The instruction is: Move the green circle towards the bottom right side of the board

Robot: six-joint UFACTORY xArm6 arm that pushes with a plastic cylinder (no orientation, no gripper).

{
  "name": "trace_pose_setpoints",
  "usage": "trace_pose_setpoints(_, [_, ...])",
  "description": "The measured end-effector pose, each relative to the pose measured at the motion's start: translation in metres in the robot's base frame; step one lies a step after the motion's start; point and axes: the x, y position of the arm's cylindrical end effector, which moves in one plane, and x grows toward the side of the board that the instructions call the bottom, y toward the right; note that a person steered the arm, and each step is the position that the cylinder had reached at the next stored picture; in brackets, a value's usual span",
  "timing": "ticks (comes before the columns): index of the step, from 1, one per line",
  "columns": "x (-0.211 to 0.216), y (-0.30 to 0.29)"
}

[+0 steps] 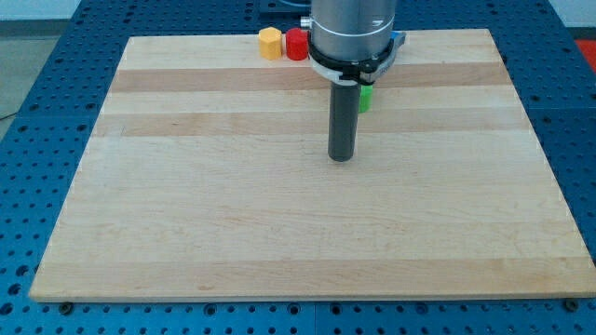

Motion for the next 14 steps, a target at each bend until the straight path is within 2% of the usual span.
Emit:
trace_pose_setpoints(1, [0.000,0.001])
trace_pose_setpoints(2, [-0.018,0.076])
trace_pose_setpoints(3, [-0.070,0.143])
trace_pose_setpoints(4, [-0.114,0.147])
trace_pose_setpoints(5, [-0.113,0.105])
trace_pose_setpoints(6, [-0.097,0.040])
trace_pose_setpoints(8, [-0.031,-0.036])
trace_pose_setpoints(9, [0.008,-0.040])
trace_pose_setpoints(10, [0.021,-0.113])
trace_pose_setpoints(11, [-0.008,-0.206])
trace_pose_setpoints(12, [-0.057,-0.231])
trace_pose_setpoints(13, [-0.114,-0.218])
trace_pose_setpoints(14, [-0.133,-0.182])
